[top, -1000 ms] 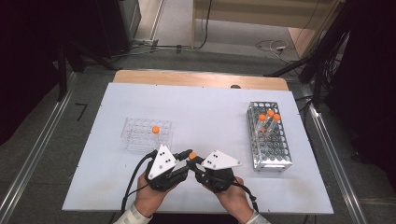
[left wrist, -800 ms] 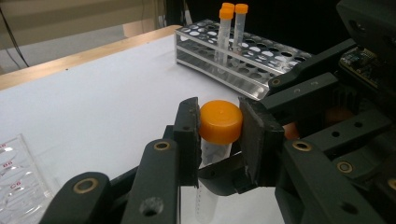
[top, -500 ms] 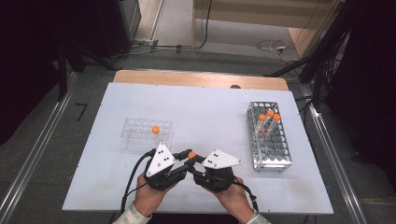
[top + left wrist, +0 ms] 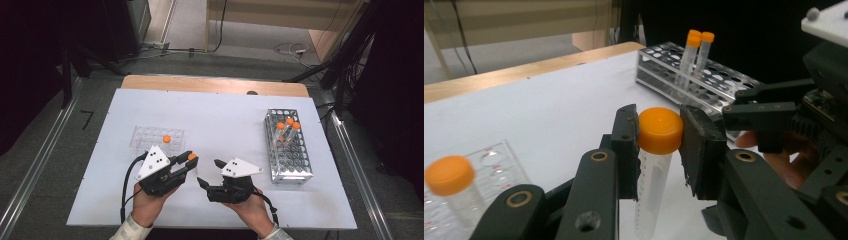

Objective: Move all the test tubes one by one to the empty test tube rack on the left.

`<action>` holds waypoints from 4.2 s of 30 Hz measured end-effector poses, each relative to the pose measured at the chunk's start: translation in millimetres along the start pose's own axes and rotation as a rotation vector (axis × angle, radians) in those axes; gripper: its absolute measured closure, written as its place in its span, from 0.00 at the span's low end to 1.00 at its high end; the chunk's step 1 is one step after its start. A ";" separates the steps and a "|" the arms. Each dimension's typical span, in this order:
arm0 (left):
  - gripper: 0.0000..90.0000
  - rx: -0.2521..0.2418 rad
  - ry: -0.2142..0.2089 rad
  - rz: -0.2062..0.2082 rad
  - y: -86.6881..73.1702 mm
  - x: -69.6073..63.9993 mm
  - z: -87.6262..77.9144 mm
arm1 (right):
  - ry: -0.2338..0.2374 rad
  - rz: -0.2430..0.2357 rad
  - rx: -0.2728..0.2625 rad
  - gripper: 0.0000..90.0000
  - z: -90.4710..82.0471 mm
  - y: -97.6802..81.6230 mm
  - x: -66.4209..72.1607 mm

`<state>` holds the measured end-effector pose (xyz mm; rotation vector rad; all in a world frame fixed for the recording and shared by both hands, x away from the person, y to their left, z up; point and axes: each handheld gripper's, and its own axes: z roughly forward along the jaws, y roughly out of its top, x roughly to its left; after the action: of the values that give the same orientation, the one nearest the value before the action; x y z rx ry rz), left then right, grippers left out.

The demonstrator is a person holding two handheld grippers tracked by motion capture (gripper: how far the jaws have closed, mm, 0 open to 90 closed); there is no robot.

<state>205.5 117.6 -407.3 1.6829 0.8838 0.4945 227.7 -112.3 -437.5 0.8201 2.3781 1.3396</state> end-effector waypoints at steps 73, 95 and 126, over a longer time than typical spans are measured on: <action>0.78 0.056 0.339 -0.035 -6.4 83.2 3.9 | -0.046 0.024 -0.023 0.28 -14.5 -3.6 -10.6; 0.70 0.029 0.318 -0.068 -4.3 85.2 -5.4 | -0.052 0.024 -0.028 0.28 -15.9 -3.4 -11.5; 0.21 -0.004 0.354 -0.149 -0.5 94.6 -20.4 | -0.327 0.152 -0.081 0.27 -62.1 -8.3 -106.1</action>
<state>250.5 203.0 -412.8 1.5356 1.2532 0.7033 278.0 -222.4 -414.5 1.1196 2.0321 1.2374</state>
